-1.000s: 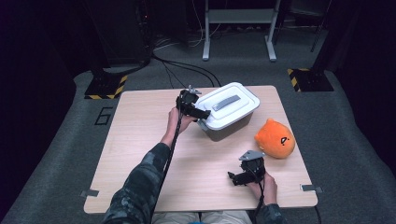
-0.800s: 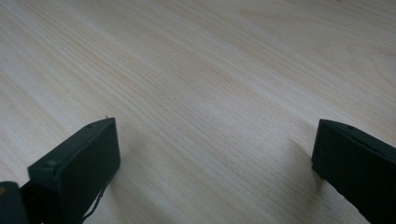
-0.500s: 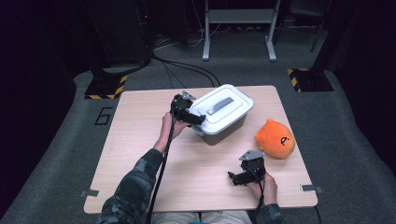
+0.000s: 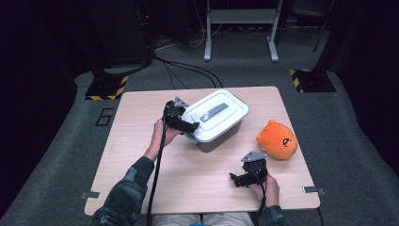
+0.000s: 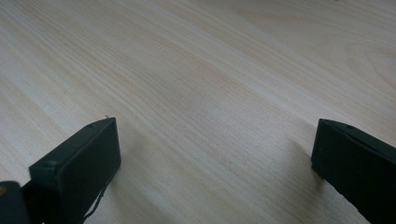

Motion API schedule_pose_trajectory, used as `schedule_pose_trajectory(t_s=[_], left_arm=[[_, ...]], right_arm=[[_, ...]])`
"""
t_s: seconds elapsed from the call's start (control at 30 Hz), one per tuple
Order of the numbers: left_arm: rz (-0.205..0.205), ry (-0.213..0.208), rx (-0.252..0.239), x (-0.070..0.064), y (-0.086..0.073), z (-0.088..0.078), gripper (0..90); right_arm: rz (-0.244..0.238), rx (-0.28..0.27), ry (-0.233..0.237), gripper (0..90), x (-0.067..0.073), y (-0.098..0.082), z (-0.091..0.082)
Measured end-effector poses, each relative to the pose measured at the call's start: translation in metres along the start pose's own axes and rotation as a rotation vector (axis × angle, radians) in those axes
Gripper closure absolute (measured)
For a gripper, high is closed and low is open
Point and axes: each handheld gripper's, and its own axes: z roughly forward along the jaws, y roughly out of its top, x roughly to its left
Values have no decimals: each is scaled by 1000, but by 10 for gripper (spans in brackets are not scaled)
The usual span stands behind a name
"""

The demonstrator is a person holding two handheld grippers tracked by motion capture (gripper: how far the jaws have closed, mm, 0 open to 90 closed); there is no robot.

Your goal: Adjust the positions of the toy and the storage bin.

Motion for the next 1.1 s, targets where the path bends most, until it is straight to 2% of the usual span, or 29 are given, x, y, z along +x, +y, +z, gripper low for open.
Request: schedule_pose_trajectory(t_s=[0.1,0.2,0.27,0.4,0.57,0.7,0.77,0.83,0.93,1.0,1.1], left_arm=[[29,7,11,-3,2,-4,31],[49,8,-20,-8,7,-8,27],[52,-10,-30,-10,12,-8,26],[71,-39,-32,-15,25,0,26],[72,-67,-21,-22,39,18,23],[85,-69,-14,-27,49,29,32],[92,-69,-13,-27,53,35,72],[102,-61,-18,-27,56,38,178],[94,-63,-22,-26,60,44,317],[104,-62,-24,-26,61,47,369],[102,-88,-20,-27,62,52,438]], right_arm=[[-3,-1,0,7,0,0,0],[-2,0,0,7,0,0,0],[-2,-1,-1,7,0,0,0],[0,-2,-2,8,0,0,0],[-1,-1,-4,12,-1,0,0],[-4,-1,-2,13,-1,0,0],[-6,-3,-2,13,-1,0,0],[-5,-2,3,14,-1,0,-1],[-5,-2,3,14,-1,0,-1],[-5,-2,4,15,-1,0,-1],[-6,-3,4,15,-1,0,-1]])
